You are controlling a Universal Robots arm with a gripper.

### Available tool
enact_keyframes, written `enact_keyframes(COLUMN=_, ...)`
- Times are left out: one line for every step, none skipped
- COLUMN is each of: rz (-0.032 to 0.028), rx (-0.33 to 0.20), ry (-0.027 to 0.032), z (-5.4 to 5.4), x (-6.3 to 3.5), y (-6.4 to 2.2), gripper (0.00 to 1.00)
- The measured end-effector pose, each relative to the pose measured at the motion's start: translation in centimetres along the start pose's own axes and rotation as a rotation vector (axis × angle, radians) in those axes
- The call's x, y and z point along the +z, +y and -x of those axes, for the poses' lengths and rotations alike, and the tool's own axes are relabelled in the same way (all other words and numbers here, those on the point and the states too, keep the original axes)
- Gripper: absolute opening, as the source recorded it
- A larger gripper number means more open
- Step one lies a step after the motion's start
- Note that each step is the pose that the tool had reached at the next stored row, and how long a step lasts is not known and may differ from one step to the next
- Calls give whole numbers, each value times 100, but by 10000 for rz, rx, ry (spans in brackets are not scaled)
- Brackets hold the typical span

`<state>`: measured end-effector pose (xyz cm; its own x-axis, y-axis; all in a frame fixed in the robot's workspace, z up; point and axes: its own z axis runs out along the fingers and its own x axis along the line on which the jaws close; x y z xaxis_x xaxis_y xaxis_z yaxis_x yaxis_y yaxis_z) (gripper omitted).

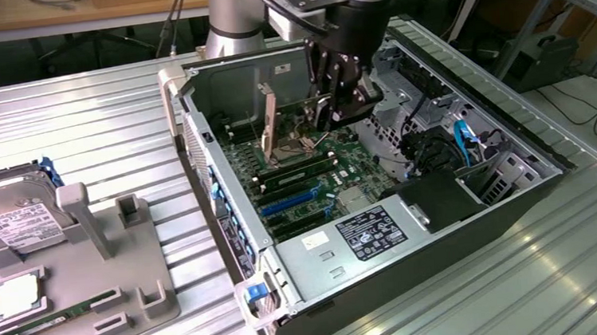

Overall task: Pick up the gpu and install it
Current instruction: 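Insert the gpu into the slot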

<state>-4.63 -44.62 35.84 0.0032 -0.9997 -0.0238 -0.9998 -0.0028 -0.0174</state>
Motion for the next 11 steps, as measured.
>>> enact_keyframes(rz=2, rx=0, ry=2, z=0, x=13, y=12, gripper=29)
enact_keyframes(rz=15, rx=0, ry=2, z=-1, x=27, y=21, gripper=29)
enact_keyframes(rz=21, rx=0, ry=2, z=-1, x=44, y=27, gripper=29)
enact_keyframes(rz=23, rx=0, ry=2, z=-1, x=62, y=31, gripper=29)
enact_keyframes(rz=23, rx=-1, ry=0, z=-1, x=80, y=32, gripper=29)
enact_keyframes(rz=23, rx=-1, ry=0, z=-1, x=99, y=35, gripper=29)
enact_keyframes(rz=24, rx=0, ry=1, z=-2, x=117, y=36, gripper=29)
enact_keyframes(rz=25, rx=-1, ry=2, z=-2, x=134, y=37, gripper=29)
enact_keyframes(rz=28, rx=0, ry=2, z=-3, x=155, y=39, gripper=29)
enact_keyframes(rz=29, rx=2, ry=2, z=-4, x=170, y=53, gripper=29)
enact_keyframes(rz=29, rx=0, ry=1, z=-4, x=197, y=104, gripper=29)
